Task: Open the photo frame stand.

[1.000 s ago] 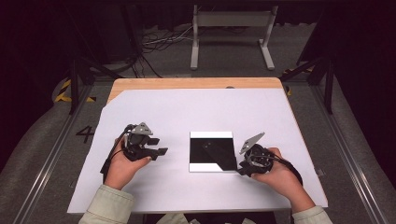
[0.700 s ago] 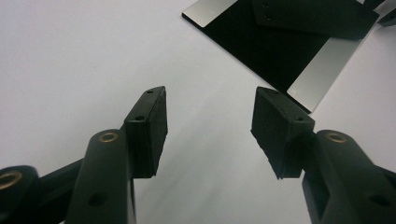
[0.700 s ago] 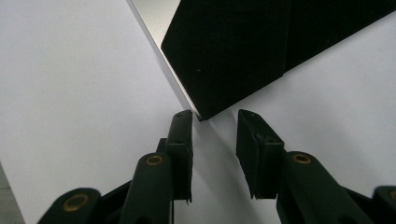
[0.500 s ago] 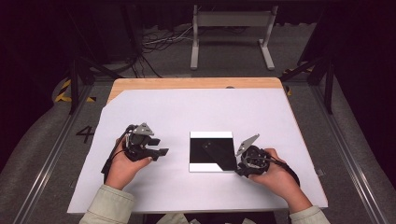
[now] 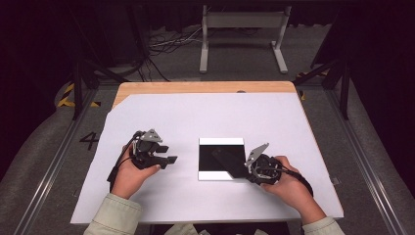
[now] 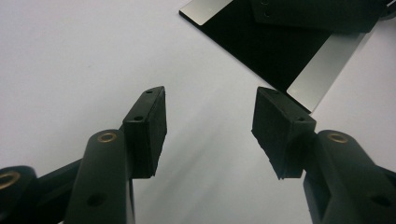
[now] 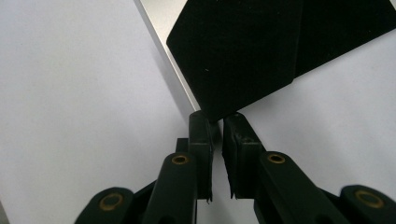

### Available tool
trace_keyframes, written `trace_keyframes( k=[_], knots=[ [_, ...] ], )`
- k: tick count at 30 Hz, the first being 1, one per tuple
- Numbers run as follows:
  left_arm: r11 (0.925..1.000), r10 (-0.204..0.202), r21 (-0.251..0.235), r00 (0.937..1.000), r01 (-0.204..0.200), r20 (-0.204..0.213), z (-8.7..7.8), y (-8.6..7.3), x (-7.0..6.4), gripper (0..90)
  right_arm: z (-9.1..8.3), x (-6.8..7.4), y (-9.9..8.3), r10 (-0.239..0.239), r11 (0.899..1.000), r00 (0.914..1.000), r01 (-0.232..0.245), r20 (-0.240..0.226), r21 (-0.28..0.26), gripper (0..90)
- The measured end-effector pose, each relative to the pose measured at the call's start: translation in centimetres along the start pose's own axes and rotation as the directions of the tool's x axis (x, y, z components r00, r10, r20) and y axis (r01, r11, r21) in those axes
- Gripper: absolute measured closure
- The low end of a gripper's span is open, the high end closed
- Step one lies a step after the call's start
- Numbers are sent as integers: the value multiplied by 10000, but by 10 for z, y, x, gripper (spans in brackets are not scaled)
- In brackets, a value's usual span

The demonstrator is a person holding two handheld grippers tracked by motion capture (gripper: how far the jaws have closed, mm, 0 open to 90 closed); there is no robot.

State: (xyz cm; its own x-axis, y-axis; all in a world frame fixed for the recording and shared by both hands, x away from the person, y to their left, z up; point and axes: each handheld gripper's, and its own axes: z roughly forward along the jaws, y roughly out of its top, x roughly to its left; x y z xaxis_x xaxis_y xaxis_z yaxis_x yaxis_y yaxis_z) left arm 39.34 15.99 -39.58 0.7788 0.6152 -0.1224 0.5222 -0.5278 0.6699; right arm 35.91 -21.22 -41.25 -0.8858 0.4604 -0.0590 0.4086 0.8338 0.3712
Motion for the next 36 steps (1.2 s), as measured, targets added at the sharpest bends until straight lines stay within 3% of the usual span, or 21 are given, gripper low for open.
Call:
trace_keyframes(
  k=[4, 15, 21, 27, 36],
  knots=[
    [10000, 5, 3, 10000, -5, 12, 0, 0, 1, 458, -2, 0, 0, -28, 10000, 10000, 28, -26, -67, 831],
    [10000, -15, -63, 10000, 15, 29, 1, -1, 1, 458, -21, -1, 0, 36, 9947, 10000, -38, -17, -1026, 893],
    [9986, 43, -532, 9996, -29, 267, 1, -3, 3, 456, -28, 0, 2, 11, 9900, 9999, 10, 148, -1410, 899],
    [9969, -100, -775, 9994, 126, 339, 1, -7, 5, 452, -36, -2, 3, 176, 9766, 9998, -143, 132, -2146, 900],
    [9963, -181, -843, 9998, 188, 96, 2, -13, 4, 447, -43, -4, 8, 340, 9516, 9992, -266, 187, -3061, 900]
  ],
)
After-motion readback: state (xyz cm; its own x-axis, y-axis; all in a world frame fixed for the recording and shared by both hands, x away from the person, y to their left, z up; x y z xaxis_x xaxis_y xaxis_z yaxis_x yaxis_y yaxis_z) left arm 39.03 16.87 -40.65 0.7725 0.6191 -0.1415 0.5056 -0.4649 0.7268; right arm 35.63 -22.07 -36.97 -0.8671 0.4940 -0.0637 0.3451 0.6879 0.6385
